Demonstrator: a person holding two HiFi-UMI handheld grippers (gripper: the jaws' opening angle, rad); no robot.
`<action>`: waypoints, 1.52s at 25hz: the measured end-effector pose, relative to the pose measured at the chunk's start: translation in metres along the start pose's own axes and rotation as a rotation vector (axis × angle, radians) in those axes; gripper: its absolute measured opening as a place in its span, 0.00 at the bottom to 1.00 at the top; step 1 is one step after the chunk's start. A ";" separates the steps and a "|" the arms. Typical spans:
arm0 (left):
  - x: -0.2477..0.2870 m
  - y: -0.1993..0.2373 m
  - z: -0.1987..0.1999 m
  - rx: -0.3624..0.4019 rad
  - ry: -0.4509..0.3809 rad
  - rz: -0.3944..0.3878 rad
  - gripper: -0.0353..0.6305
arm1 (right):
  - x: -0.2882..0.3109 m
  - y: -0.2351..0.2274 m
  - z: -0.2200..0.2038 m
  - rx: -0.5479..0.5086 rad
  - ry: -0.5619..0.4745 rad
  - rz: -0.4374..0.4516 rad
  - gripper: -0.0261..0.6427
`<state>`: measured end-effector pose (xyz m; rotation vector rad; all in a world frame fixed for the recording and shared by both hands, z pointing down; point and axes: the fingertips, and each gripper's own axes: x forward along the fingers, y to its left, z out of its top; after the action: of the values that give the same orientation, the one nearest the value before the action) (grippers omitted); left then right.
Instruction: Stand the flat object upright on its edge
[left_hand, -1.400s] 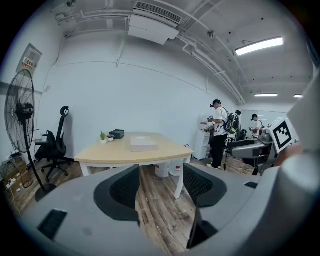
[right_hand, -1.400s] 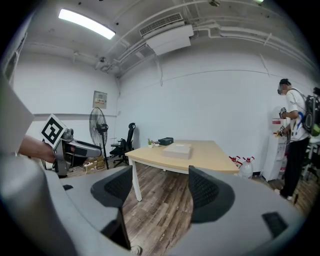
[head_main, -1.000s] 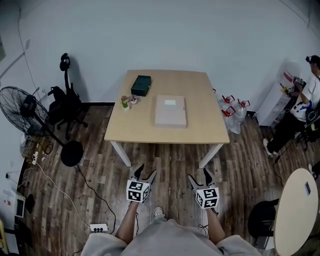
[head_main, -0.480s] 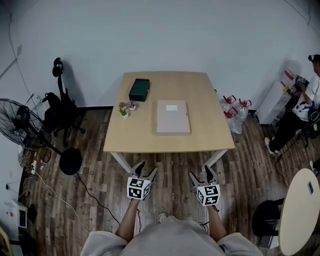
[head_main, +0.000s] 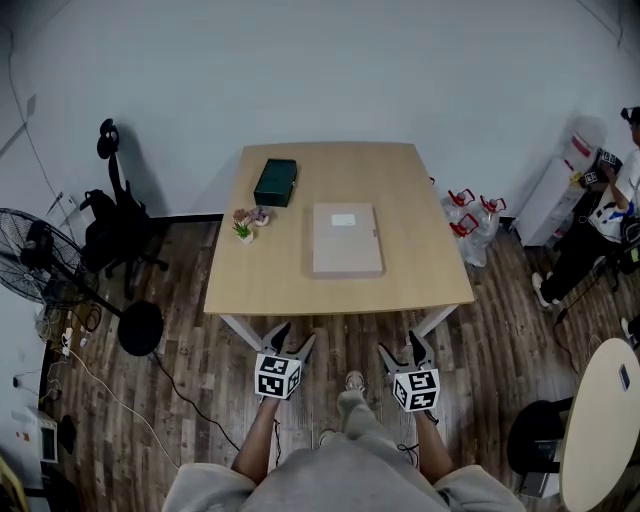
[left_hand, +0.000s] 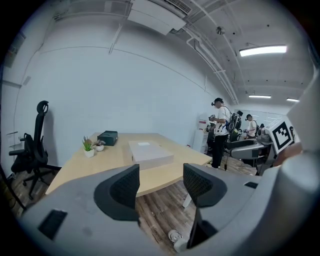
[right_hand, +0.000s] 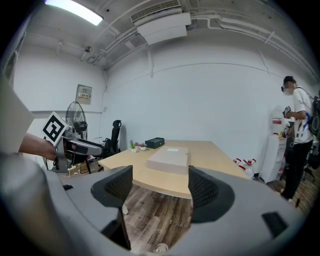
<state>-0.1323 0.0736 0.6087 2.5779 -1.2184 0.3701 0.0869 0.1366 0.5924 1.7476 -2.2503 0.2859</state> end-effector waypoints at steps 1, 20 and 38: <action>0.004 0.002 0.000 -0.001 0.002 0.001 0.44 | 0.004 -0.002 0.000 0.001 0.002 0.001 0.54; 0.130 0.071 0.049 -0.012 0.035 0.044 0.44 | 0.142 -0.078 0.036 0.026 0.010 0.037 0.54; 0.266 0.138 0.101 -0.074 0.091 0.120 0.44 | 0.294 -0.162 0.095 0.007 0.053 0.133 0.54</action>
<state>-0.0651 -0.2349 0.6223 2.4053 -1.3324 0.4529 0.1668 -0.2030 0.5992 1.5776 -2.3336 0.3627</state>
